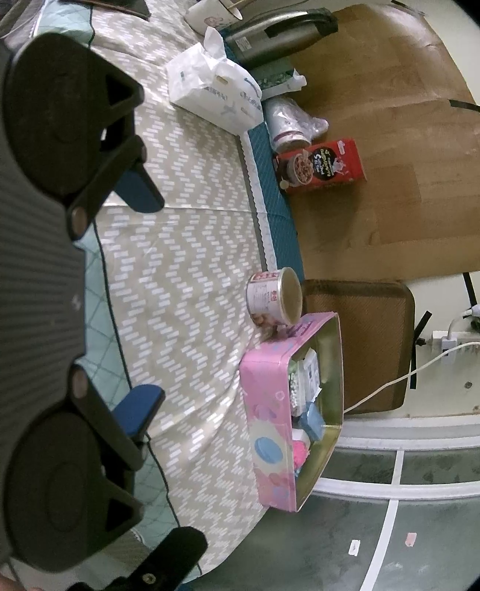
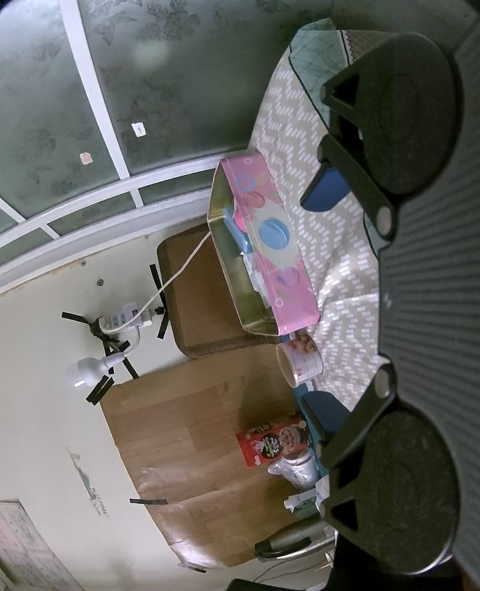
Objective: Organize soft objects
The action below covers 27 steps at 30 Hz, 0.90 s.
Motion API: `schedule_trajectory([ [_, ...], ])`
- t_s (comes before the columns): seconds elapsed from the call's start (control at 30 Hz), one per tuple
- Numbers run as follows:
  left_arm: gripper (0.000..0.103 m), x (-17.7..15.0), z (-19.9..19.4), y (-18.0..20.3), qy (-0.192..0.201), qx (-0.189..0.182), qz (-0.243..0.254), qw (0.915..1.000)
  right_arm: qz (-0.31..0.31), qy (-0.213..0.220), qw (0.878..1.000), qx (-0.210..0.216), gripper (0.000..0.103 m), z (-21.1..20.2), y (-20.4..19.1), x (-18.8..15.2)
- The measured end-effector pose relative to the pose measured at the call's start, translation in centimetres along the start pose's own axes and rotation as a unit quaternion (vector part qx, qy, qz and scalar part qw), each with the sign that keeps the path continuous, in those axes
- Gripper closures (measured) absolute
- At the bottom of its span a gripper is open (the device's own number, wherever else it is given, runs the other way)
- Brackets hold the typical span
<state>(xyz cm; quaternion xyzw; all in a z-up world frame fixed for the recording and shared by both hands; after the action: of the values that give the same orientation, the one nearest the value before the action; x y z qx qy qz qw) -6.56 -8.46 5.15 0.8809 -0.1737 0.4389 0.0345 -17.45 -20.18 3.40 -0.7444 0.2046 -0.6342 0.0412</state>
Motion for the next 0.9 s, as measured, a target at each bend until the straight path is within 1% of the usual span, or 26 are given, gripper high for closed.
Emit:
schedule_trajectory([
  [0.9,0.0,-0.11,0.01,-0.01,0.001,0.0,0.008,1.0,0.0,0.005,1.0,-0.003,0.0,-0.1,0.03,-0.31],
])
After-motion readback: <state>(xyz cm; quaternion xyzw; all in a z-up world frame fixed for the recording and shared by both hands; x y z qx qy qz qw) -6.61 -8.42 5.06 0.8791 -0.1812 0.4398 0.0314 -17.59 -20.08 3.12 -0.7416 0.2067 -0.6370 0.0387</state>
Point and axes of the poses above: each gripper's, at about its wrist camera, not at the fingertips, and z roughly the way its jaws point, y to its right, x to its top, the point moved 3 cm from there along z, roughly the way its jaws point, and after that the axes turned 1 degree about z, right-handed, at the moved point
